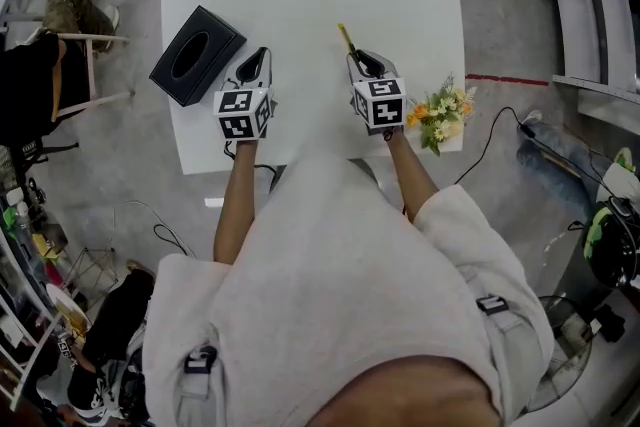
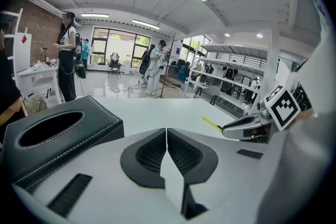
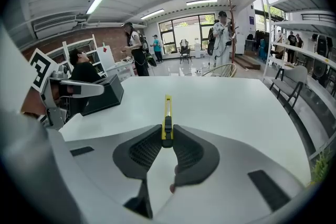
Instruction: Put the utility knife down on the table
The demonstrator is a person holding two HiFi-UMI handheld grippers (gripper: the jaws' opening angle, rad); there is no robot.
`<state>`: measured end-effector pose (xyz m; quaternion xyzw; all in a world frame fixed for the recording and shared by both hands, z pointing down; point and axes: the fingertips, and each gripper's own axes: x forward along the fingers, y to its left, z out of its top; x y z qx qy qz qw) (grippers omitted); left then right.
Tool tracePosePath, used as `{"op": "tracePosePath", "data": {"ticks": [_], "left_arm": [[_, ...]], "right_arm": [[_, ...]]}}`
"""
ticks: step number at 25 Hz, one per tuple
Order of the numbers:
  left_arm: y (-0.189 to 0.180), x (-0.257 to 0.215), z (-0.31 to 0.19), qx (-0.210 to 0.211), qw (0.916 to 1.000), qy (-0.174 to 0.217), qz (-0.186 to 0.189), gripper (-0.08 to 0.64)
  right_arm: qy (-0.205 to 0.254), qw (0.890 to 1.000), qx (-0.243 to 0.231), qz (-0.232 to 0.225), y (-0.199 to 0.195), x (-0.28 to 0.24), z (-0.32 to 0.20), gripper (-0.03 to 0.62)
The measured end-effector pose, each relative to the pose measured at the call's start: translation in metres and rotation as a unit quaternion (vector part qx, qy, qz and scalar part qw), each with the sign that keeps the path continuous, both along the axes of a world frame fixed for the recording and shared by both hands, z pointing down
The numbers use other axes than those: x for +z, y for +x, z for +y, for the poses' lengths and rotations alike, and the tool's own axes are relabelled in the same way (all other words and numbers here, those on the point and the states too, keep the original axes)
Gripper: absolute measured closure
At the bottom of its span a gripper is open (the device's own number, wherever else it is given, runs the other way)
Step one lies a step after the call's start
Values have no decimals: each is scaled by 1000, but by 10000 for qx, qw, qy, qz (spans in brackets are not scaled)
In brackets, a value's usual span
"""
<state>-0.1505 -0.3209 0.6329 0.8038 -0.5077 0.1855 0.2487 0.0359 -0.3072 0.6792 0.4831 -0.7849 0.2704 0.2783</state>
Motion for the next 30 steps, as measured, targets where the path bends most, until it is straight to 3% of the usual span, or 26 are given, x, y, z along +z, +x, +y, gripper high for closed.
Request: {"op": "tracePosePath", "data": {"ticks": [30], "left_arm": [[-18,-2,1,-191,9998,-20,67,535]], "right_arm": [[-281,9954,-628,666,-53,37,-101,509]]}}
